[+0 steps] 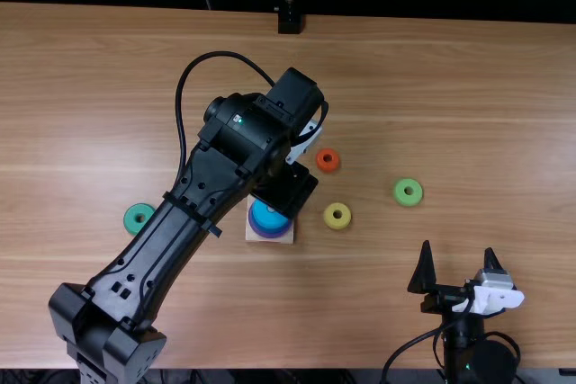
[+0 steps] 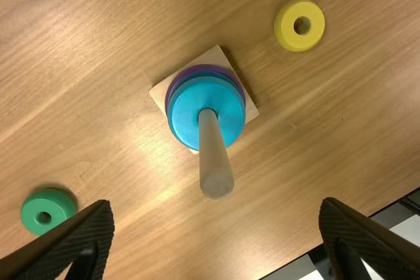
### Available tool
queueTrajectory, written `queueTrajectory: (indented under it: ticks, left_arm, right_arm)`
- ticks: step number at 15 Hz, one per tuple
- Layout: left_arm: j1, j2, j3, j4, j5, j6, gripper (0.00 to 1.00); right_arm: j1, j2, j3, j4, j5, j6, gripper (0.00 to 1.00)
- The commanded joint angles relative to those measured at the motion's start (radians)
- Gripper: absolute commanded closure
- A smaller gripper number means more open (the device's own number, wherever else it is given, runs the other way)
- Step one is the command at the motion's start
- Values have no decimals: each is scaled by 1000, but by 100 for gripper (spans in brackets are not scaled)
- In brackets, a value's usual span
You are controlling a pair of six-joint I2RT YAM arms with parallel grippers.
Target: Build the Hanoi tower: stack the rings onto the peg from bottom to top in this color order: purple, dark blue, light blue, dark green, light green, yellow, orange.
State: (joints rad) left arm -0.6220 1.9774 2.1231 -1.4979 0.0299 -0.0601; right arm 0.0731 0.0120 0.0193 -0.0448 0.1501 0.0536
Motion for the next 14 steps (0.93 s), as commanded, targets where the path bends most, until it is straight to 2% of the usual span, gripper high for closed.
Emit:
queueTrajectory:
  ticks: [1,3,8,11,13,14]
  left_arm:
    - [5,14,-17,-2,1,-10,0]
    - [15,11,-5,-1,1,-10,0]
    - [91,-37,-2,53,1,-8,0]
    - [120,-126,-78,198,1,-1,0]
    - [133,-216,-155,369,0,9,0]
    - [145,-264,-212,445,-19,18,0]
  right_arm:
    - [-9,-12,-5,3,-1,2,0]
    - [-9,-12,-5,3,-1,2,0]
    - [-9,-12,-4,3,-1,2,0]
    - [-9,-12,-5,3,-1,2,0]
    - [-9,-12,-5,3,-1,2,0]
    - [-9,-12,-5,3,-1,2,0]
